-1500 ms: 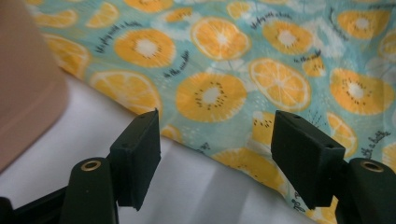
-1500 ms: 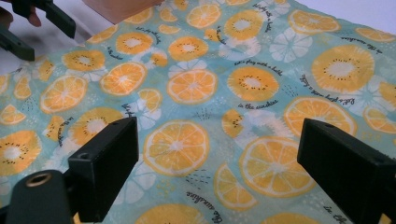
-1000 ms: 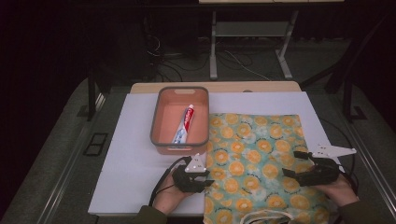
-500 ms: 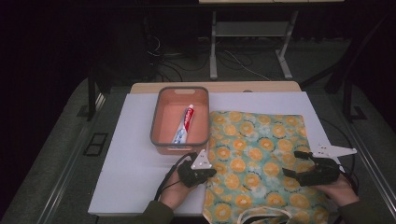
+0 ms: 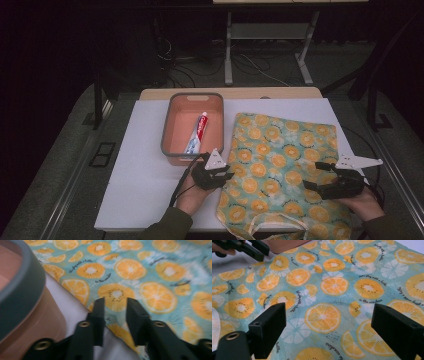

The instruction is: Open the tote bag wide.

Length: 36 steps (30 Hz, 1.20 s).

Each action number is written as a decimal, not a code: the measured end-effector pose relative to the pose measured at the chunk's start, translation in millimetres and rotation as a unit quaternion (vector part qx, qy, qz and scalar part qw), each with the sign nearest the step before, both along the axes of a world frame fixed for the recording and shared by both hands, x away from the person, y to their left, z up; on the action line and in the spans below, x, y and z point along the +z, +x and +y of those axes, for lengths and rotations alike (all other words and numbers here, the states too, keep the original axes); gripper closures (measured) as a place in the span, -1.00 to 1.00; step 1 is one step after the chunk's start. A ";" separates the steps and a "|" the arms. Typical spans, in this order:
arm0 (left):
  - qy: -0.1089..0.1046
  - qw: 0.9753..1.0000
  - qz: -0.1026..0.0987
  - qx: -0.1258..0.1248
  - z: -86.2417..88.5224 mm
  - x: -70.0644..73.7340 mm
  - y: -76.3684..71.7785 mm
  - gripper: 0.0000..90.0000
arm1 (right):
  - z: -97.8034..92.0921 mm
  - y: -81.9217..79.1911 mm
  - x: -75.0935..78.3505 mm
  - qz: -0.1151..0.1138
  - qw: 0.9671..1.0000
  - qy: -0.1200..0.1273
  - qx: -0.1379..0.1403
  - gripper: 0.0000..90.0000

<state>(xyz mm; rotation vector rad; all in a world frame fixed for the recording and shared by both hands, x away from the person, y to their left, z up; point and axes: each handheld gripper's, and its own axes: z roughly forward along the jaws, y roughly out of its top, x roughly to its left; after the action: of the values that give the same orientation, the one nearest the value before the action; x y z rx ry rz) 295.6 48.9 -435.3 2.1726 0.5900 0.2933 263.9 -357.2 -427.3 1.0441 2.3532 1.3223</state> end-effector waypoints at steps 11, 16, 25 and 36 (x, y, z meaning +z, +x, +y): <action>0.012 0.999 0.048 -0.010 17.0 -6.9 -35.5 -0.01 | 1.2 -0.1 -0.4 0.001 1.000 -0.004 0.000 -0.73; 0.031 0.998 0.054 -0.024 7.3 -15.7 -35.8 -0.03 | 1.6 -0.5 -0.4 0.001 1.000 -0.005 0.000 -0.72; 0.034 0.997 0.037 -0.056 2.7 -15.8 -37.7 0.75 | 2.0 0.2 -1.0 -0.001 1.000 -0.007 0.003 -0.72; 0.029 0.999 0.001 -0.028 -4.8 -6.5 -13.8 0.99 | 1.6 0.1 -0.7 0.001 1.000 -0.005 0.000 -0.72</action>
<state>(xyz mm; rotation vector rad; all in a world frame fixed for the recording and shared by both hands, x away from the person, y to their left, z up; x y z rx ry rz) 281.8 44.1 -441.8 2.2417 0.5254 0.2816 263.9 -355.6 -428.0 1.0416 2.3588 1.3095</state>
